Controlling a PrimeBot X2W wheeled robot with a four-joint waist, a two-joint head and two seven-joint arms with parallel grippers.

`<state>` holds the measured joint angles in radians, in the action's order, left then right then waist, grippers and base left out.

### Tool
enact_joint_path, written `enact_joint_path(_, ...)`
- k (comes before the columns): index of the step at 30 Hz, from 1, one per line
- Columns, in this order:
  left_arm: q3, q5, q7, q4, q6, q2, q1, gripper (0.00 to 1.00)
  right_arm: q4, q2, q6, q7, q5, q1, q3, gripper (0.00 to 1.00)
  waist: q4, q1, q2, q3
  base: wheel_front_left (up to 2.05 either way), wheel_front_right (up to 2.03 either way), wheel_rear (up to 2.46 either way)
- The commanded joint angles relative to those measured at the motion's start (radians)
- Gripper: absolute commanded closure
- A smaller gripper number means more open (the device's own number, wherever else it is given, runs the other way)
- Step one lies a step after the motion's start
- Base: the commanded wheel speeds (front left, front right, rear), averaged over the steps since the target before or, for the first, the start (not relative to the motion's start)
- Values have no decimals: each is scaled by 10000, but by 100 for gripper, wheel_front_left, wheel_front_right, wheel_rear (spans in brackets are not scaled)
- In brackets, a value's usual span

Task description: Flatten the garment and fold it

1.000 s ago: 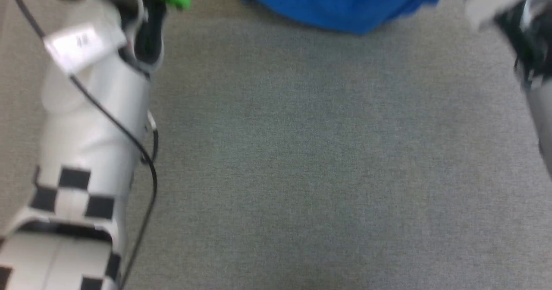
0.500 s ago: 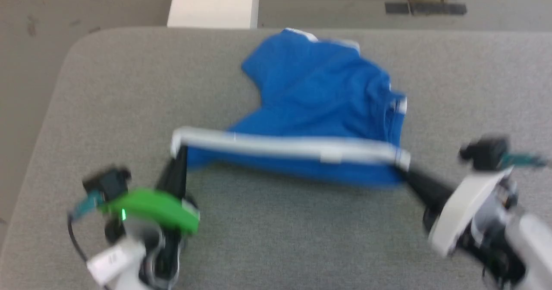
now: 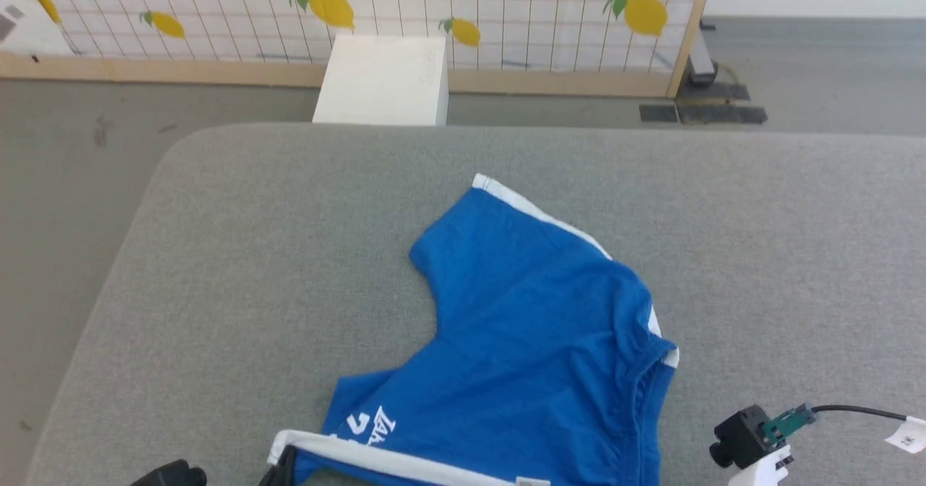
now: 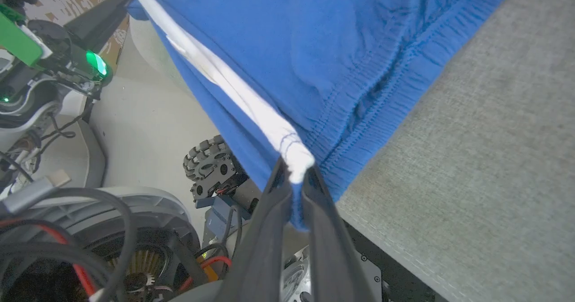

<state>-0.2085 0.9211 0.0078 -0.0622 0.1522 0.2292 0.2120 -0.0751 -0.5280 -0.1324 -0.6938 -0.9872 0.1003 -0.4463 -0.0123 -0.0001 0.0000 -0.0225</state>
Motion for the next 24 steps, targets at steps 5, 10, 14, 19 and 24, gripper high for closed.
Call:
enact_joint_path(5,220,-20,-63,728,114,285,-295,100,-397,644,17,-58,669,16,1059,100,38,1,0,135,0,0,0)
enact_joint_path(10,-79,-316,210,693,-32,314,-2009,100,-580,1352,17,-13,1427,-428,2026,100,253,1,0,-303,0,0,0)
enact_joint_path(14,-270,-403,322,59,-289,128,-3628,100,-517,1844,17,-8,2009,-902,2596,100,490,1,0,-804,0,0,0)
enact_joint_path(19,-658,-596,535,-1536,-667,-207,-5886,100,-518,2452,17,2,2409,-1498,3064,100,756,1,0,-1527,0,0,0)
enact_joint_path(24,-963,-818,720,-3053,-992,-417,-7719,100,-444,2742,17,156,2538,-2070,3340,100,1085,1,0,-2298,0,0,0)
